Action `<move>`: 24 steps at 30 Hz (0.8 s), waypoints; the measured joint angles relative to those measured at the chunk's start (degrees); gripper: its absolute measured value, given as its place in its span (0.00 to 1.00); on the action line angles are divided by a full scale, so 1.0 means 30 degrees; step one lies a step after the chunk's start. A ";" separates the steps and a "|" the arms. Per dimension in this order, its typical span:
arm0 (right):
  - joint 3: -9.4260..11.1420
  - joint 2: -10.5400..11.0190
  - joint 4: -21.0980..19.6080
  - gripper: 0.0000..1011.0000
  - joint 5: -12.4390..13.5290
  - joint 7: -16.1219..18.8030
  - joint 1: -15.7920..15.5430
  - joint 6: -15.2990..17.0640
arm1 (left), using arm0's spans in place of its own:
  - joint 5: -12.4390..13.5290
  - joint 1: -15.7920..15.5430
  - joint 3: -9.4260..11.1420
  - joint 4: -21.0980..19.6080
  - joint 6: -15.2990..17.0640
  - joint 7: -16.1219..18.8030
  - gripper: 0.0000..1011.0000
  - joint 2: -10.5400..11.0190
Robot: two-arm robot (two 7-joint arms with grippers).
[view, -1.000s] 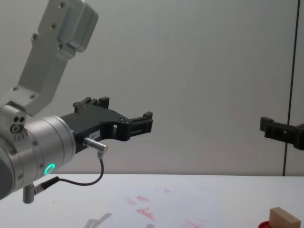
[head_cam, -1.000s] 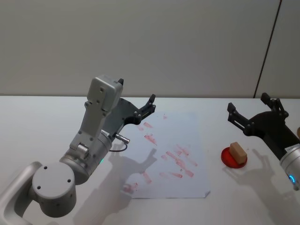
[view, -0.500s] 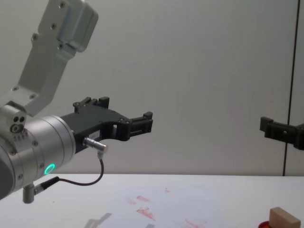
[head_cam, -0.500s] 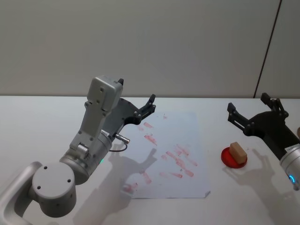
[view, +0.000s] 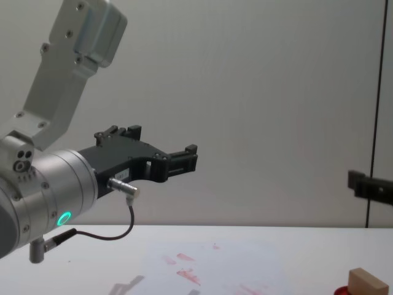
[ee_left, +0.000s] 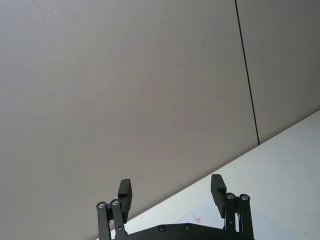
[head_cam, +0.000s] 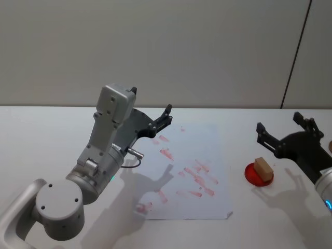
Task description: Use the one hand to pick up the stamp and affix it onto the A4 paper.
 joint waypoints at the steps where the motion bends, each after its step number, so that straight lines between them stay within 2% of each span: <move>1: 0.0044 0.0096 -0.0104 0.99 0.0061 -0.0090 -0.0126 0.0276 | -0.0001 -0.0001 0.0000 0.0000 -0.0001 0.0000 0.99 0.0000; 12: 0.0220 0.0389 -0.0368 0.99 0.0247 -0.0624 -0.0509 0.2639 | -0.0001 0.0000 0.0000 0.0000 0.0000 0.0000 0.99 0.0000; 14: 0.0181 0.0282 -0.0187 0.99 0.0194 -0.0685 -0.0388 0.3324 | -0.0001 0.0000 0.0000 0.0000 -0.0001 0.0000 0.99 0.0001; 20: -0.0044 -0.0096 0.0440 0.99 -0.0217 -0.0597 0.0065 0.4500 | -0.0001 -0.0001 -0.0001 0.0000 0.0000 0.0000 0.99 0.0000; 24: -0.0173 -0.0313 0.0819 0.99 -0.0459 -0.0486 0.0345 0.4935 | -0.0001 0.0000 -0.0001 0.0000 0.0000 0.0000 0.99 0.0001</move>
